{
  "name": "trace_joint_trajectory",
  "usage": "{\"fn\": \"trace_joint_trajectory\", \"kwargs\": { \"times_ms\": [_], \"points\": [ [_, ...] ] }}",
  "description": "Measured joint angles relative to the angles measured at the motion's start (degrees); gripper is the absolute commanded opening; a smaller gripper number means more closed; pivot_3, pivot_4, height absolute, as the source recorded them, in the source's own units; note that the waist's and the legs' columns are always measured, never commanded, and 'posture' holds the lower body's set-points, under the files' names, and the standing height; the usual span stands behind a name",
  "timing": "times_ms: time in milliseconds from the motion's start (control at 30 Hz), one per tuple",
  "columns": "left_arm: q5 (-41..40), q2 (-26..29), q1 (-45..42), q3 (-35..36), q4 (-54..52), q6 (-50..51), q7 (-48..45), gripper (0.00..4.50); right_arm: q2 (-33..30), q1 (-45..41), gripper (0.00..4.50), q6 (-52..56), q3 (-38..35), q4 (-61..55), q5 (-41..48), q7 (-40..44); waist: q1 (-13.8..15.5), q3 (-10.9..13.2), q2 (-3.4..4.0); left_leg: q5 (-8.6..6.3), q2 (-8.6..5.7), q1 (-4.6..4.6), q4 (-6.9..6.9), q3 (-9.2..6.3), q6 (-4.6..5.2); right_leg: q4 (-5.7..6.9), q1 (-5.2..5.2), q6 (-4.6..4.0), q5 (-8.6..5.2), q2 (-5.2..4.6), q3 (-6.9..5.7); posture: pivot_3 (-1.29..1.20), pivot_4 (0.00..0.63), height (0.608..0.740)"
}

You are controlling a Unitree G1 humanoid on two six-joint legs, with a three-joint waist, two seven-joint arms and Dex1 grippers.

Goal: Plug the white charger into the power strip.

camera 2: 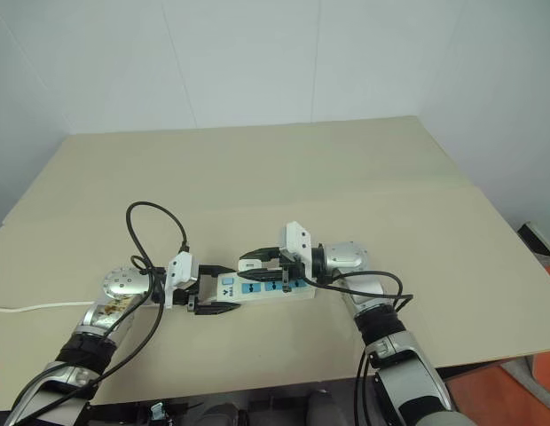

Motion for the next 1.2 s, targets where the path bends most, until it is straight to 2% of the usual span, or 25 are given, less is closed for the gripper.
{"fn": "trace_joint_trajectory", "kwargs": {
  "times_ms": [233, 400, 900, 1200],
  "points": [
    [0.11, 0.01, 0.09, 0.01, 0.02, 0.36, 0.14, 3.28, 0.33, -1.16, 1.15, -2.58, 1.22, 3.20, -1.77, -0.01, -0.06, 0.00, 0.00, 0.00, 0.00, 0.15, 0.00, 0.00, 0.00, -0.06, 0.16, 0.00, 0.00, 0.00, 0.00, 0.00, 0.150, 0.740],
    [0.18, 0.00, 0.68, 0.02, 0.01, 1.28, 0.72, 3.28, 0.96, -2.52, 1.15, -3.83, 2.25, 7.15, -2.44, -0.06, -0.17, -0.05, -0.08, -0.01, 0.02, 0.87, -0.10, 0.01, 0.00, -0.26, 0.88, 0.01, -0.03, 0.01, -0.01, 0.00, 0.150, 0.740],
    [0.16, 0.09, 2.46, 0.46, -1.11, 1.86, 1.89, 3.28, 1.76, -3.16, 1.15, -3.70, 2.67, 9.09, -2.71, -0.14, -0.30, -0.82, -0.44, -0.02, 0.05, 0.93, -0.12, 0.00, 0.00, -0.19, 0.87, -0.01, -0.04, 0.02, 0.01, 0.00, 0.150, 0.740],
    [0.27, -0.10, 2.07, 0.03, -1.26, 1.59, 1.40, 3.28, 0.20, -1.49, 4.17, 2.25, 4.13, 6.20, -4.28, 0.42, -0.10, -0.82, -0.48, -0.01, 0.04, 0.84, -0.12, 0.01, 0.00, -0.21, 0.79, -0.01, -0.04, 0.01, 0.00, 0.00, 0.150, 0.740]
  ]
}}
